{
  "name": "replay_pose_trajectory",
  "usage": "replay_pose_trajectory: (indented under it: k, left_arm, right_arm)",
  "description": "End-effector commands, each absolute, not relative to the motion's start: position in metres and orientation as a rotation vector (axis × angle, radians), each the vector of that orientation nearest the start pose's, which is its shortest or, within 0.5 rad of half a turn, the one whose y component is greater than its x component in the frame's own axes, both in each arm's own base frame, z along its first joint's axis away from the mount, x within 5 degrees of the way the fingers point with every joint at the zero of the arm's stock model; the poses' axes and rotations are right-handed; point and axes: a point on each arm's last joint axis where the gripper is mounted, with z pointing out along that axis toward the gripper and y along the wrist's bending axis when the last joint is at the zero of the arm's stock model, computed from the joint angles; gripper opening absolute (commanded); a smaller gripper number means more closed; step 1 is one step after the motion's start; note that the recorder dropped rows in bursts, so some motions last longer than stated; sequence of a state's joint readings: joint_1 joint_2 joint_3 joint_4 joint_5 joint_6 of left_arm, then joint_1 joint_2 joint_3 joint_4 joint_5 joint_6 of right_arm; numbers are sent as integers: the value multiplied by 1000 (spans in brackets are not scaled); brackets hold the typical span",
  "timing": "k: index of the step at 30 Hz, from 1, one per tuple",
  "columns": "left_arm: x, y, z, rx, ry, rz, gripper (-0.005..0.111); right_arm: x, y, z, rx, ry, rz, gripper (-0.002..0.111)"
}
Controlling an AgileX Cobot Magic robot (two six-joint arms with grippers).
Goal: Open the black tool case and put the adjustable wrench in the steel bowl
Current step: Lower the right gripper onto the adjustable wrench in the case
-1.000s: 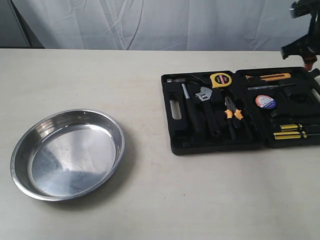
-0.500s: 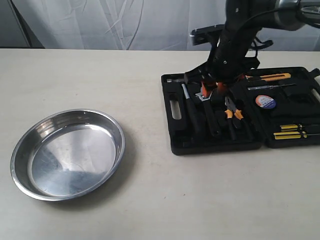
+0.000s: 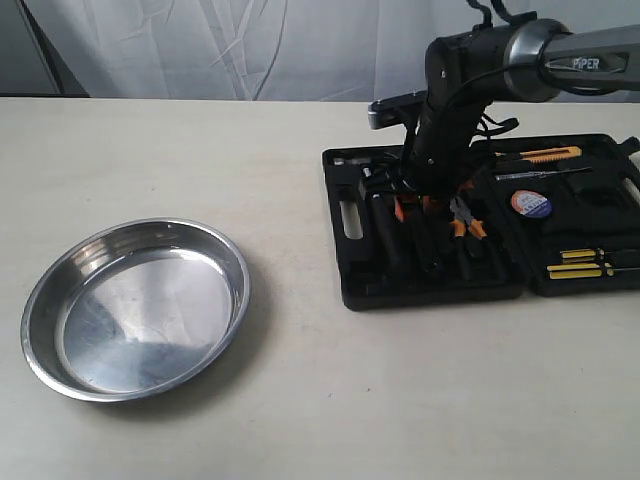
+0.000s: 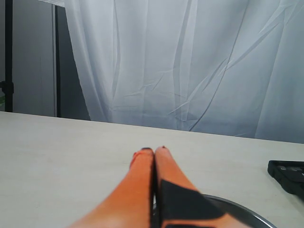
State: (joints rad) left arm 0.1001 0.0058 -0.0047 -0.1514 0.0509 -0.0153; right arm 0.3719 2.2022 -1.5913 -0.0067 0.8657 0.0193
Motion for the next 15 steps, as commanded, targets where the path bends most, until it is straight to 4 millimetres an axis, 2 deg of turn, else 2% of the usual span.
replay_pose_trajectory:
  k: [1,2,6,8,12,15]
  left_arm:
    - [56,5,209,-194,1521,-62,0]
    - [56,5,209,-194,1521,-62,0]
    - [56,5,209,-194,1521,-62,0]
    - [56,5,209,-194,1519,-62,0]
    - [56,5,209,-194,1519,-62,0]
    - [56,5,209,-194,1519,-62,0]
  right_arm:
    - [414,159,115,-532,2938,27,11]
    - [414,159,114,-533,2938,27,1]
    - [414,160,112,-526,2938,37,0]
    - [415,160,124,-519,2902,47,0]
    - [417,161,169,-494,2759,85,-1]
    - [416,161,181,-489,2732,92,-1]
